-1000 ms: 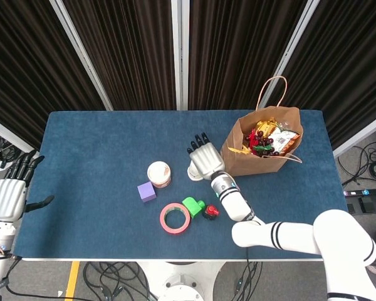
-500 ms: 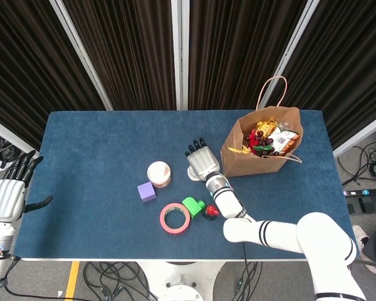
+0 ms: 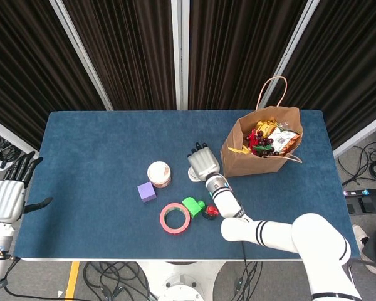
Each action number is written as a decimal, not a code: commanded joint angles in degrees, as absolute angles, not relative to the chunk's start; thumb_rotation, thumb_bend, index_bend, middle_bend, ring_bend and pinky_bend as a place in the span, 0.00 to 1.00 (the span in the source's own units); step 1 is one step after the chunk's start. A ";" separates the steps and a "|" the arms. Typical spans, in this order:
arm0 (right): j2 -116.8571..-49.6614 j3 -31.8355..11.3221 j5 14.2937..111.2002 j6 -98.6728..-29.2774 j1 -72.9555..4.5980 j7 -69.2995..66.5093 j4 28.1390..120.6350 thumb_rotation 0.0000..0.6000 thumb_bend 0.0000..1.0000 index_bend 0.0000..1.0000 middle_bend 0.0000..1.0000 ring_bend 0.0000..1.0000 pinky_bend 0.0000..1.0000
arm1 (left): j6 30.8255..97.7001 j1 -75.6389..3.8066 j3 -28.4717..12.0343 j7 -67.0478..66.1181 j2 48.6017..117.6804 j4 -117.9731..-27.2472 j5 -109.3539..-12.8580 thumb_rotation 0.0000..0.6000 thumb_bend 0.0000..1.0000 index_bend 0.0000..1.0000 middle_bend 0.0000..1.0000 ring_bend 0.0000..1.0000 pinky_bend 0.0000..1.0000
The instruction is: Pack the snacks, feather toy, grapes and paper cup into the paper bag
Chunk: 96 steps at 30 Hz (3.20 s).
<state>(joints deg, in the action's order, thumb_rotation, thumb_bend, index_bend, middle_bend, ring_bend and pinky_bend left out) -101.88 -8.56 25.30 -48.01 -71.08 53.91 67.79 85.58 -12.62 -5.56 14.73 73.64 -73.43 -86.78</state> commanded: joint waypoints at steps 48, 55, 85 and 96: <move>-60.98 -34.50 46.39 -75.98 -62.12 43.80 114.71 1.00 0.25 0.58 0.34 0.26 0.42 | 85.25 -13.54 -6.00 11.69 72.72 -76.62 -87.32 1.00 0.15 0.16 0.14 0.05 0.18; -53.56 -33.77 42.68 -74.24 -54.45 36.58 113.96 1.00 0.25 0.58 0.34 0.26 0.42 | 84.73 -13.84 -5.85 11.73 72.60 -77.32 -87.41 1.00 0.15 0.16 0.14 0.05 0.18; -53.01 -20.49 38.15 -61.90 -48.36 33.12 106.20 1.00 0.05 0.35 0.19 0.08 0.23 | 83.36 -15.40 -5.80 7.83 71.09 -81.13 -87.99 1.00 0.15 0.16 0.14 0.05 0.18; -52.82 -20.76 38.63 -63.37 -48.96 31.50 107.17 1.00 0.00 0.13 0.00 0.00 0.00 | 83.57 -15.38 -5.78 8.26 71.34 -80.64 -87.91 1.00 0.15 0.16 0.14 0.05 0.18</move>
